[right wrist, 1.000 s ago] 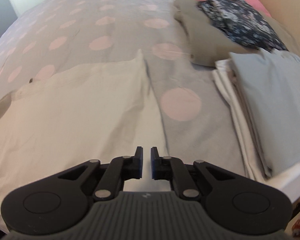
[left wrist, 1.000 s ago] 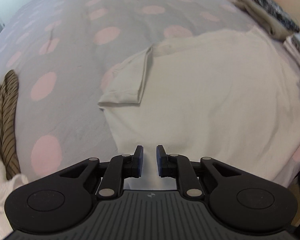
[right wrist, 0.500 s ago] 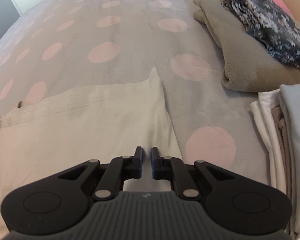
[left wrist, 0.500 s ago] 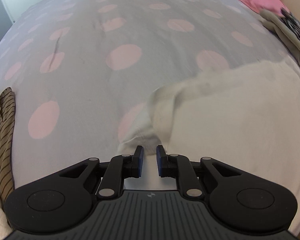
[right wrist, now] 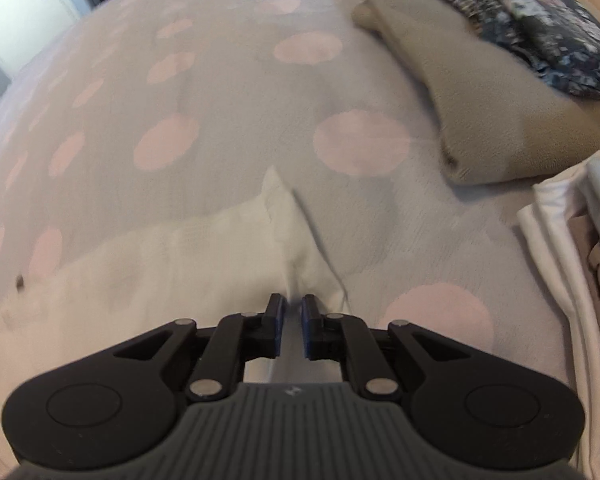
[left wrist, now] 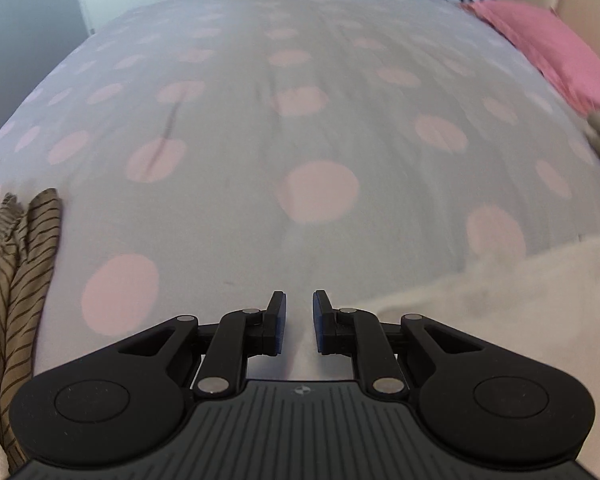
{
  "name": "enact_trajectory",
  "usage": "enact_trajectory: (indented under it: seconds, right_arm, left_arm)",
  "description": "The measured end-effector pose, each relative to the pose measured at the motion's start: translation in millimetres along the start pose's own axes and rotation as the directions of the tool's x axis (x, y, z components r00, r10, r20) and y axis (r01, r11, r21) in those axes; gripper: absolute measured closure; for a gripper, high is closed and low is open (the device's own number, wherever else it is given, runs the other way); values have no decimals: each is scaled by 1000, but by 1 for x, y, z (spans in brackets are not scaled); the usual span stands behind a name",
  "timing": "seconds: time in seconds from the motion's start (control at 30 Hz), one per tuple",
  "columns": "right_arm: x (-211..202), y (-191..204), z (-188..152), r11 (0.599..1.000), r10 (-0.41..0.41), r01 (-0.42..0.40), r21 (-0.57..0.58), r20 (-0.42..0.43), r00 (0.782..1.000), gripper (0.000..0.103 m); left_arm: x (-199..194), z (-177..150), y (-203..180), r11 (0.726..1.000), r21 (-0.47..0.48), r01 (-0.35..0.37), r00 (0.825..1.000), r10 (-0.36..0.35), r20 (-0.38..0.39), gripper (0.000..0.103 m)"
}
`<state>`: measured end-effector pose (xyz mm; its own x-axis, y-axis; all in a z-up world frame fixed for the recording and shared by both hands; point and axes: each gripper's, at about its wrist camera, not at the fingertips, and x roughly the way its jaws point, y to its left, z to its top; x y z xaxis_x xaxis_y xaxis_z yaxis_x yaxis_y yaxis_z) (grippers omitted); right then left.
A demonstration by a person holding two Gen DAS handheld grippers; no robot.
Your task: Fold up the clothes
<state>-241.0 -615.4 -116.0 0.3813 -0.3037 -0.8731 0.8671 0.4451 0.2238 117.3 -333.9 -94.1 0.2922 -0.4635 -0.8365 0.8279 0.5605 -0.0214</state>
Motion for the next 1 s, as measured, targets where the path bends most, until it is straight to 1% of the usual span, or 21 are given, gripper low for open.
enact_trajectory:
  seconds: [0.03,0.1,0.13,0.17,0.27,0.3,0.33,0.4,0.47,0.53,0.6,0.67,0.7,0.73,0.83,0.93,1.0]
  right_arm:
    - [-4,-4,4,1000,1,-2,23,23,1000,80]
    - [-10,-10,12,998,12,-16,59,54,998,78]
    - [-10,-13,15,997,16,-20,75,62,998,77]
    - [-11,-15,19,996,19,-25,90,70,997,74]
    - [-11,-16,23,992,42,-51,113,80,996,71]
    - [-11,-13,24,993,49,-57,106,82,995,69]
    - [-10,-10,25,994,54,-62,93,84,995,68]
    - [-9,-4,25,996,48,-54,69,87,995,68]
    - [-7,0,27,997,40,-45,59,87,995,68]
    - [-4,2,28,997,38,-43,61,81,996,68]
    - [-2,3,28,997,33,-38,65,77,997,68]
    - [-1,3,28,997,31,-35,62,75,997,68]
    - [-1,3,28,997,29,-34,63,74,997,68]
    - [-1,3,28,997,27,-32,65,73,997,68]
    - [0,2,29,997,24,-29,68,75,997,68]
    - [-1,0,30,997,30,-36,75,79,996,68]
    - [0,-2,31,995,42,-49,83,77,996,68]
  left_arm:
    - [-3,2,5,1000,-20,12,1000,-12,0,88]
    - [-6,4,12,998,-46,43,999,-43,-15,77]
    - [-6,4,15,997,-53,63,998,-64,-27,67]
    - [-6,3,18,995,-55,85,996,-87,-36,60]
    - [-7,-3,26,990,-47,134,989,-136,-55,54]
    - [-8,-7,29,989,-41,145,987,-147,-59,52]
    - [-8,-10,32,987,-35,155,986,-157,-59,48]
    - [-11,-17,37,983,-29,180,982,-182,-51,48]
    - [-13,-22,39,974,-14,227,972,-227,-54,46]
    - [-14,-28,34,961,48,272,960,-267,-83,45]
    - [-12,-33,25,960,131,248,966,-235,-105,45]
    - [-5,-36,20,970,162,181,980,-165,-110,45]
    - [-1,-36,20,978,149,145,986,-129,-106,46]
    - [3,-36,22,985,130,115,989,-101,-105,49]
    - [12,-33,34,997,40,63,992,-58,-109,49]
    - [13,-29,43,998,-32,48,994,-51,-94,52]
    - [14,-28,45,995,-61,82,991,-88,-99,52]
